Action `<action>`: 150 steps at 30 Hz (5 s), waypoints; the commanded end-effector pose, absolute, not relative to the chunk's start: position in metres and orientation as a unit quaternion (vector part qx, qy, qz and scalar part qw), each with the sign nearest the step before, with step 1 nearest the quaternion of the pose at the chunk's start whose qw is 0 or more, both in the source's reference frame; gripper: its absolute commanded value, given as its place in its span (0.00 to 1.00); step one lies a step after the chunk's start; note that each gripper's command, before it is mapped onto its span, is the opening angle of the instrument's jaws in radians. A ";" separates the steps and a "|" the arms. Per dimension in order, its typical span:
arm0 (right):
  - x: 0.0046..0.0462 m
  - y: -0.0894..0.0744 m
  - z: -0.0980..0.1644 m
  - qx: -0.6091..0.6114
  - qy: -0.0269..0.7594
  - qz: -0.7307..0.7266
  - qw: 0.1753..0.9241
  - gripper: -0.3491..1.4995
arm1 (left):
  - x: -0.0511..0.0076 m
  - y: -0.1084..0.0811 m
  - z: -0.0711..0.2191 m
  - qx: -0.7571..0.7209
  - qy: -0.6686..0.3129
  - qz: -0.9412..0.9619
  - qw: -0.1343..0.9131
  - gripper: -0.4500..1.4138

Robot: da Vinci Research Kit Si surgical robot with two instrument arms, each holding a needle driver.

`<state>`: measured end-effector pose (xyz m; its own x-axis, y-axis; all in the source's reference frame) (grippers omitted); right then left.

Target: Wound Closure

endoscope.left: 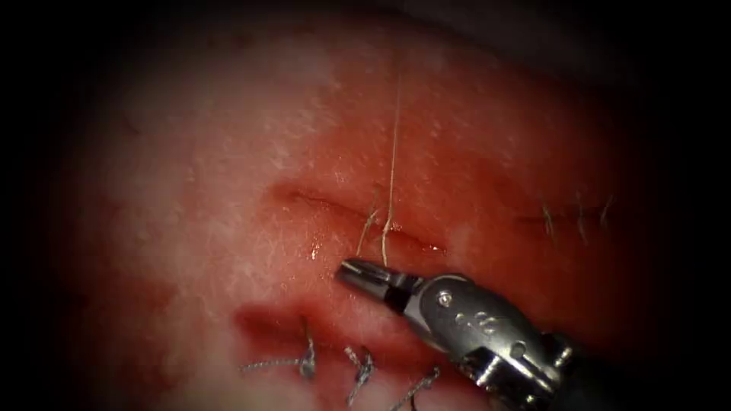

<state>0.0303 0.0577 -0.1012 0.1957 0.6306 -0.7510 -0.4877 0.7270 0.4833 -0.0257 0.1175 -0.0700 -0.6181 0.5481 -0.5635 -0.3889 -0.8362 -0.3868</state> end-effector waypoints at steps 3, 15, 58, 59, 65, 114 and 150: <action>0.0310 0.058 -0.101 0.069 0.522 0.361 0.770 0.00 | -0.0263 0.120 -0.069 -0.350 -0.105 0.894 0.258 0.05; 0.0319 0.055 -0.102 0.074 0.521 0.349 0.775 0.00 | -0.0301 0.122 -0.065 -0.327 -0.076 0.912 0.234 0.05; 0.0256 0.063 -0.111 0.132 0.539 0.412 0.723 0.84 | -0.0259 0.115 -0.080 -0.380 -0.120 0.898 0.188 0.05; 0.0255 0.063 -0.110 0.136 0.537 0.420 0.719 0.83 | -0.0258 0.115 -0.081 -0.380 -0.121 0.897 0.189 0.05; 0.0255 0.064 -0.104 0.152 0.523 0.478 0.689 0.89 | -0.0245 0.114 -0.085 -0.381 -0.126 0.895 0.197 0.05; 0.0348 0.067 -0.095 0.193 0.525 0.504 0.658 0.92 | -0.0240 0.108 -0.100 -0.417 -0.121 0.881 0.186 0.05; 0.0318 0.070 -0.098 0.086 0.586 0.450 0.668 0.98 | -0.0248 0.104 -0.104 -0.426 -0.119 0.882 0.163 0.05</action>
<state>0.0313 0.0691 -0.0979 -0.0873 0.7075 -0.7013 -0.4966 0.5794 0.6463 -0.0244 0.1035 -0.1034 -0.5859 0.3921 -0.7092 -0.1855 -0.9168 -0.3536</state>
